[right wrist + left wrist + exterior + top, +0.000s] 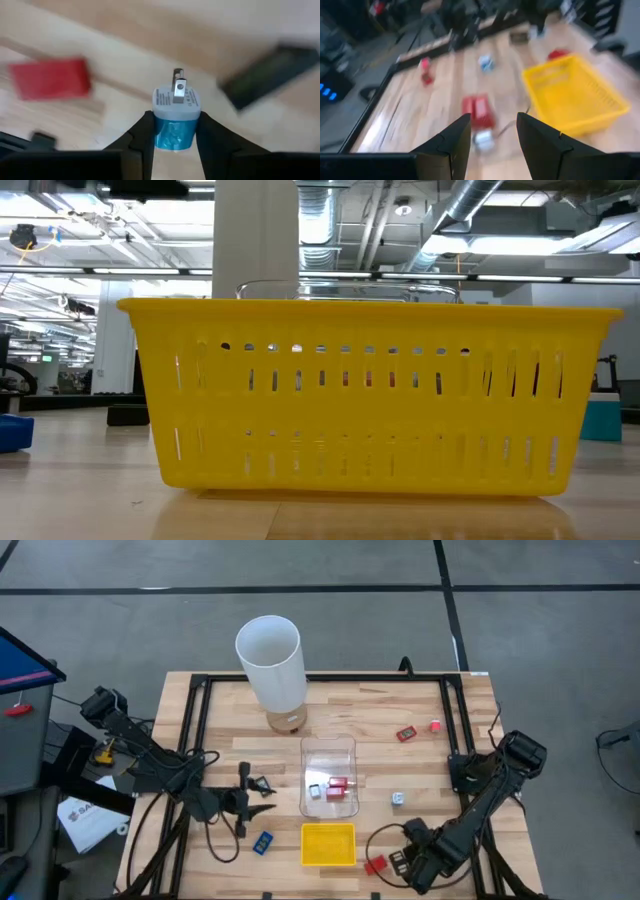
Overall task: Pick & Place Office items
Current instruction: Put the bottom blue charger adapter into the transparent bin
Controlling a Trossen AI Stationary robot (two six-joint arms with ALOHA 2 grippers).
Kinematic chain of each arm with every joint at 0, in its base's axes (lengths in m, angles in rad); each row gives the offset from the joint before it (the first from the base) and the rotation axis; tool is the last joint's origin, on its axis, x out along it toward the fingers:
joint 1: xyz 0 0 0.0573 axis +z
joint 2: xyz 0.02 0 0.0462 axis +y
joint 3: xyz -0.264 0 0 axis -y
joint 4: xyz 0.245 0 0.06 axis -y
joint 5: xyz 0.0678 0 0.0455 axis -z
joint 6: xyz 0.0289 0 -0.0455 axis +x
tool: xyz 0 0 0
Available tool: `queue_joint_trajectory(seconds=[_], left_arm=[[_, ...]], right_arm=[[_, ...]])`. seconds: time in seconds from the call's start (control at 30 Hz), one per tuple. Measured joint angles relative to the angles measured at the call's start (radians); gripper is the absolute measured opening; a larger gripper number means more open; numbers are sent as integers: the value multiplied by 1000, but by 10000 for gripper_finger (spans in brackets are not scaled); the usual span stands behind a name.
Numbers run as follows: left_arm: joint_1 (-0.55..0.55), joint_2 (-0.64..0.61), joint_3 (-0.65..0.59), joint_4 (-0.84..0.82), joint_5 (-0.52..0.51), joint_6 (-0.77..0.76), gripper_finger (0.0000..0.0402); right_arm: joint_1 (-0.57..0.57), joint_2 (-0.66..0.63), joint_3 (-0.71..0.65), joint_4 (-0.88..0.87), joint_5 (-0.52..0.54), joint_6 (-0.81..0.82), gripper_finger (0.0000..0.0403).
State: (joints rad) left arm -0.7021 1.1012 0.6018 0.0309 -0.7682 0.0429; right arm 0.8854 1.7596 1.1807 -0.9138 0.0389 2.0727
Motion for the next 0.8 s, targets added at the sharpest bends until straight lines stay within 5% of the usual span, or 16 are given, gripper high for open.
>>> queue_joint_trajectory(seconds=[0.33, 0.5, 0.67, 0.8], left_arm=[[0, -240, -171, -5, -55, -74, 154], [3, -423, -320, 102, -38, -74, 154], [3, -548, -454, 290, 42, -25, 154], [3, -581, -505, 354, 46, -3, 154]], right_arm=[[-158, -92, 120, -304, 221, -375, 99], [-316, -157, 149, -276, 351, -754, 99], [-529, -169, 149, -152, 259, -1209, 97], [-672, -169, 151, -80, 178, -1426, 85]])
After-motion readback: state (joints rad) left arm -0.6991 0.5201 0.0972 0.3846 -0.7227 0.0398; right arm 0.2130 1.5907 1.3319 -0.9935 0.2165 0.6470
